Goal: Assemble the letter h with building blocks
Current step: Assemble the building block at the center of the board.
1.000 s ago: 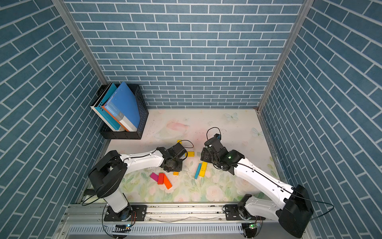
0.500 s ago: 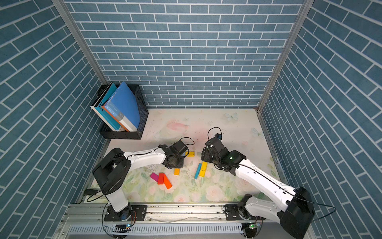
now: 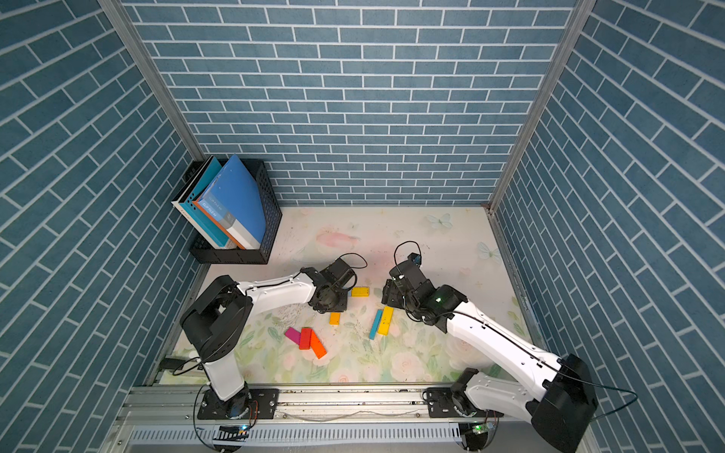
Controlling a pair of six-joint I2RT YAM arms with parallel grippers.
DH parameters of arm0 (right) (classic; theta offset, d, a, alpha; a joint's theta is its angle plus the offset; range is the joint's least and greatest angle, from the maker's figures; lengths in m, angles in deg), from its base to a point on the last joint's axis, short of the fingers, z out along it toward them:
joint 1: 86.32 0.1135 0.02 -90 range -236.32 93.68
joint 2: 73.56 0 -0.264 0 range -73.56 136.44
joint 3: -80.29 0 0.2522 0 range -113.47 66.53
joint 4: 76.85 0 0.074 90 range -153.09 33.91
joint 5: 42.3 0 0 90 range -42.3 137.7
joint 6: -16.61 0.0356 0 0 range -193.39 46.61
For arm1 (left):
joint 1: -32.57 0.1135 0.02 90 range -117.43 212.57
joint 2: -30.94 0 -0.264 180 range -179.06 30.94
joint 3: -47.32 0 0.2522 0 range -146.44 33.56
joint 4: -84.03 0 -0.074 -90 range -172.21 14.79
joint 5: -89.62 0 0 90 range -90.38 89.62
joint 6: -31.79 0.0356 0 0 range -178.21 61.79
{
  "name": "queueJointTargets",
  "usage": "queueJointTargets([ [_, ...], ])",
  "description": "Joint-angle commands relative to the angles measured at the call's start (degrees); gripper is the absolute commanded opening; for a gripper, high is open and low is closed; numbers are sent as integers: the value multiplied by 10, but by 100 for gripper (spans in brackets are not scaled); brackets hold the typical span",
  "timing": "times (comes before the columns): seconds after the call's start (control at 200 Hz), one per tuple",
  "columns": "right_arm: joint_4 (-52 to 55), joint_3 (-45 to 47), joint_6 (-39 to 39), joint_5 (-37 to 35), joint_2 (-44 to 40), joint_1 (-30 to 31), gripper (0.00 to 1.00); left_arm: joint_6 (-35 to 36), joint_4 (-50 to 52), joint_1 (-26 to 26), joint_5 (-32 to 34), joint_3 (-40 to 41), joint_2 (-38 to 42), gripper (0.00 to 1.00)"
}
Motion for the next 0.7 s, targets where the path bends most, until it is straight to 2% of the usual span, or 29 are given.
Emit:
queueJointTargets([
  [0.0, 4, 4, 14, -9, -1, 0, 71, 12, 2, 10, 15, -2, -22, 20],
  [0.695, 6, 4, 12, -10, 2, 0, 71, 1, -12, 10, 18, -2, -36, 20],
])
